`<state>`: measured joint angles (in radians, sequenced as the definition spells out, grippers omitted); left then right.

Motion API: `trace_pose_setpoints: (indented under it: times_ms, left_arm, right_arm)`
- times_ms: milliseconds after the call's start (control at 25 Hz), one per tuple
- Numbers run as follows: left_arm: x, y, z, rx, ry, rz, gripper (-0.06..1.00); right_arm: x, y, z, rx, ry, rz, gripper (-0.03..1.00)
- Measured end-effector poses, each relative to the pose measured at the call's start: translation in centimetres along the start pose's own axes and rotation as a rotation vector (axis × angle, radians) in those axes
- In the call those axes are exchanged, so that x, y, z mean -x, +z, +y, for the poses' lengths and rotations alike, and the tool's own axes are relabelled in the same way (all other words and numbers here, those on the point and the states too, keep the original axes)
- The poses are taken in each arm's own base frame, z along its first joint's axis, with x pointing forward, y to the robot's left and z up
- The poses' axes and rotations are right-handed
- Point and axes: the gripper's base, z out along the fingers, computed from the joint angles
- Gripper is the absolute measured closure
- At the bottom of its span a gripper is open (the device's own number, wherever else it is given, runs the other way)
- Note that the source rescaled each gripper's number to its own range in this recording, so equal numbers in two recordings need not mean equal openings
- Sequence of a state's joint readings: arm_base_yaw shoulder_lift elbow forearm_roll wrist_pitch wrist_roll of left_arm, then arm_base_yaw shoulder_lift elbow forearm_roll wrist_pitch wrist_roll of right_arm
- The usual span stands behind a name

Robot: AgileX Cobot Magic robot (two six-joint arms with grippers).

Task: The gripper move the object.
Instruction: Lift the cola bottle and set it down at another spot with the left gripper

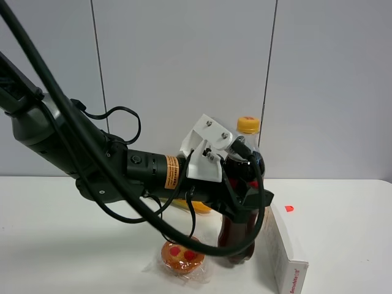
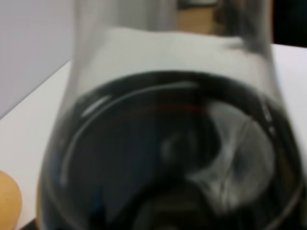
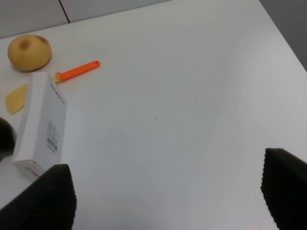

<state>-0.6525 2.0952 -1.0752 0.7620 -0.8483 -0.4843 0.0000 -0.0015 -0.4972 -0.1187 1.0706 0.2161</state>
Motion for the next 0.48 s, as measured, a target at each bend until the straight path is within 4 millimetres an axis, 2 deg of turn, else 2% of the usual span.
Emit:
trace_pose_setpoints:
  times_ms: [480]
  left_arm:
    - [-0.51, 0.12, 0.04, -0.001, 0.037, 0.011, 0.94]
  right_arm:
    - [0.0, 0.0, 0.0, 0.0, 0.0, 0.0, -0.03]
